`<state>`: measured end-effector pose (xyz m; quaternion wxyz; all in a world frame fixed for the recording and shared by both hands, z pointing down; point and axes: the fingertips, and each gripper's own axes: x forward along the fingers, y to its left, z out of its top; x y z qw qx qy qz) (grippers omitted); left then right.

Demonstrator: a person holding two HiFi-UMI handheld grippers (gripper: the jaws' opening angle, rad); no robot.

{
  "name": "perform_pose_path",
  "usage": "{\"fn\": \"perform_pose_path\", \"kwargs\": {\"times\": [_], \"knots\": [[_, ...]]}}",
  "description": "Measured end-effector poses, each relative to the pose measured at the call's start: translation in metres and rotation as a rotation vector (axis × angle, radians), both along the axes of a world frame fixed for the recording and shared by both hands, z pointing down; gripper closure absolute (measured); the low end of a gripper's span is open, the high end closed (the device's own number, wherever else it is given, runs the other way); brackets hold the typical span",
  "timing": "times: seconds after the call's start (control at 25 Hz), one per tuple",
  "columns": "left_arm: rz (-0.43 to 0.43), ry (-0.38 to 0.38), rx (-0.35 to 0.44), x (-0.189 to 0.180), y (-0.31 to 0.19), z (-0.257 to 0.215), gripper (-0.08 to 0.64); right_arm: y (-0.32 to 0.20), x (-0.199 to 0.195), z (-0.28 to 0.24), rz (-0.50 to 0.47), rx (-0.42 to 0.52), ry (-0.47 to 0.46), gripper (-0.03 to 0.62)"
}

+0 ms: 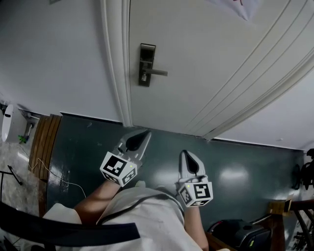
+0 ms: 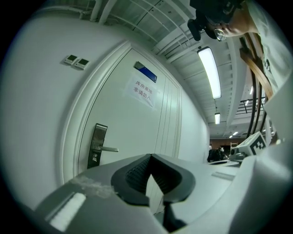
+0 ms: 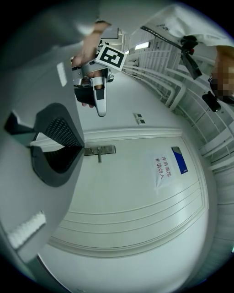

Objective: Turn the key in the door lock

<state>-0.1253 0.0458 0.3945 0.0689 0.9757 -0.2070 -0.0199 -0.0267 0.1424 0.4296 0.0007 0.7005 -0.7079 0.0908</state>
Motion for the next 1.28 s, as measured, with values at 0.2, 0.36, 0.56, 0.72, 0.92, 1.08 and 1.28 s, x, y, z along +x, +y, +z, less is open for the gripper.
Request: {"fn": "perform_pose_path", "kwargs": {"times": [0.2, 0.36, 0.56, 0.72, 0.92, 1.08, 1.28], "knots": [[0.005, 0.001, -0.011, -0.012, -0.001, 0.006, 0.558, -0.001, -0.013, 0.002, -0.005, -0.013, 0.007, 0.584], [0.007, 0.019, 0.0, -0.014, -0.004, 0.003, 0.558, -0.005, -0.014, 0.0, -0.006, -0.02, 0.017, 0.584], [-0.013, 0.027, -0.01, -0.02, -0.012, 0.008, 0.558, -0.017, -0.014, -0.003, -0.019, -0.011, 0.027, 0.584], [-0.026, 0.021, -0.021, -0.019, -0.019, 0.013, 0.558, -0.026, -0.01, -0.002, -0.031, -0.005, 0.018, 0.584], [-0.018, 0.023, -0.029, -0.002, -0.03, 0.013, 0.558, -0.041, 0.004, 0.002, -0.044, -0.006, 0.005, 0.584], [-0.019, 0.013, -0.016, 0.022, -0.048, 0.014, 0.557, -0.063, 0.027, 0.007, -0.058, -0.008, -0.004, 0.584], [-0.047, -0.007, -0.008, 0.055, -0.073, 0.013, 0.557, -0.092, 0.059, 0.007, -0.097, -0.009, -0.009, 0.584]]}}
